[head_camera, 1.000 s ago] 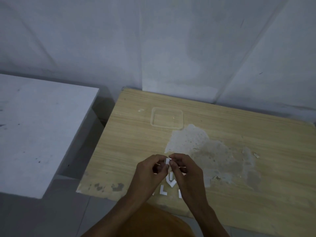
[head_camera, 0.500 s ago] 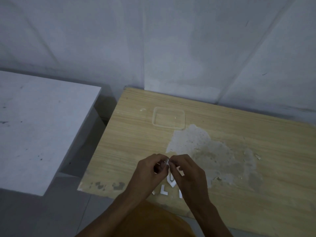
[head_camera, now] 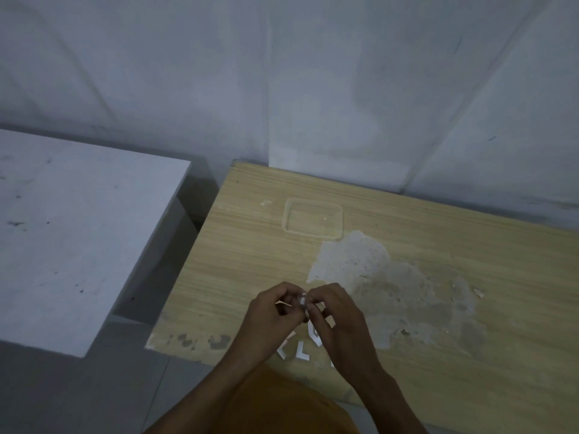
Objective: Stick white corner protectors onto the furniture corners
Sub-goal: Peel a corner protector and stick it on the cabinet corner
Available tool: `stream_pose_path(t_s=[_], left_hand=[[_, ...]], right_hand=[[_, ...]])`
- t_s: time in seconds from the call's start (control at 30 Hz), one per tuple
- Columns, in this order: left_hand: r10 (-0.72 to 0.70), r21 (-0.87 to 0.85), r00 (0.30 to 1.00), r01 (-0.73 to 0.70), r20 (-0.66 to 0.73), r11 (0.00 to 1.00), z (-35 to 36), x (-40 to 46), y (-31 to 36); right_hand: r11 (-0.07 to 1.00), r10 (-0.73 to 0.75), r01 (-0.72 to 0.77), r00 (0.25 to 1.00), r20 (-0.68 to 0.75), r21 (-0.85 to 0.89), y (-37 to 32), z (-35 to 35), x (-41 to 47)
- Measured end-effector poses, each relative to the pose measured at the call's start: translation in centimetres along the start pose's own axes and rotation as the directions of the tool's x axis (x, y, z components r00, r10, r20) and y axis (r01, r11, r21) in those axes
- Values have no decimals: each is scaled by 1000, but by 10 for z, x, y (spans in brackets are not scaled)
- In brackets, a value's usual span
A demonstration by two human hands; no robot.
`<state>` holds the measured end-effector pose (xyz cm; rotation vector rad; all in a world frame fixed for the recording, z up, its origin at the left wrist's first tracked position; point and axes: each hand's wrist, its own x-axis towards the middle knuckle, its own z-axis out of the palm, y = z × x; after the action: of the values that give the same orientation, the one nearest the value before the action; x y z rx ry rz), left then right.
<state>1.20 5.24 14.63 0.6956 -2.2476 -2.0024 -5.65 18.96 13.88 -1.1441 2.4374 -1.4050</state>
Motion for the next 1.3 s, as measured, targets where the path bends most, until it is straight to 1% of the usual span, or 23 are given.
stream_pose_path(t_s=[0.03,0.1,0.17,0.2,0.27,0.33,0.47,0.6,0.67,0.7,0.77,0.87,0.93,1.0,1.03,1.13,1.23,1.3], left_hand=[[-8,-22,1000,8,3,1000,0,0,0],[-16,-72,1000,18,25,997,1,-1,-1],[9,-91,998,-4,58,996,3,-1,-1],[25,-89,997,-19,71,996,3,-1,-1],[42,-91,995,-34,86,995,4,-1,-2],[35,-105,995,-24,98,994,4,-1,-5],[0,-130,995,13,98,991,1,-3,-15],[-41,-119,998,47,52,992,-2,-2,-31],[-77,-126,997,79,21,989,-3,-2,-41],[-96,-129,995,96,7,987,-4,-2,-46],[-126,-107,992,124,-11,986,-7,-3,-56],[-161,-66,987,160,-19,985,-10,-8,-69],[-191,-70,981,188,-32,980,-14,-13,-75],[-207,-58,977,204,-45,977,-17,-18,-81],[-212,-52,976,210,-51,976,-19,-21,-84],[-229,-34,970,227,-77,973,-24,-27,-88],[-239,-15,966,239,-95,971,-28,-29,-90],[-246,-20,963,245,-108,969,-30,-28,-90]], right_hand=[[999,28,-28,1000,-8,19,0,0,-1],[976,177,-171,984,-34,137,-2,0,-1],[896,354,-338,935,-2,289,-3,-1,1],[854,408,-390,913,20,345,-3,-1,1],[791,475,-450,879,48,415,-3,-3,1],[762,499,-467,865,55,448,-2,-5,1],[804,472,-426,881,-10,414,4,-11,0],[786,521,-440,849,-83,434,21,-13,-5],[780,541,-471,838,-68,412,33,-9,-12],[768,561,-504,827,-35,395,39,-4,-16],[707,630,-606,774,63,364,54,7,-27],[533,761,-760,623,180,372,79,28,-46],[425,824,-823,524,215,378,93,39,-55],[361,858,-855,461,226,372,103,48,-57],[341,866,-862,443,231,375,107,52,-55],[336,864,-862,442,241,379,116,61,-44],[369,855,-861,462,236,349,123,68,-36],[408,846,-863,481,231,299,125,69,-36]])
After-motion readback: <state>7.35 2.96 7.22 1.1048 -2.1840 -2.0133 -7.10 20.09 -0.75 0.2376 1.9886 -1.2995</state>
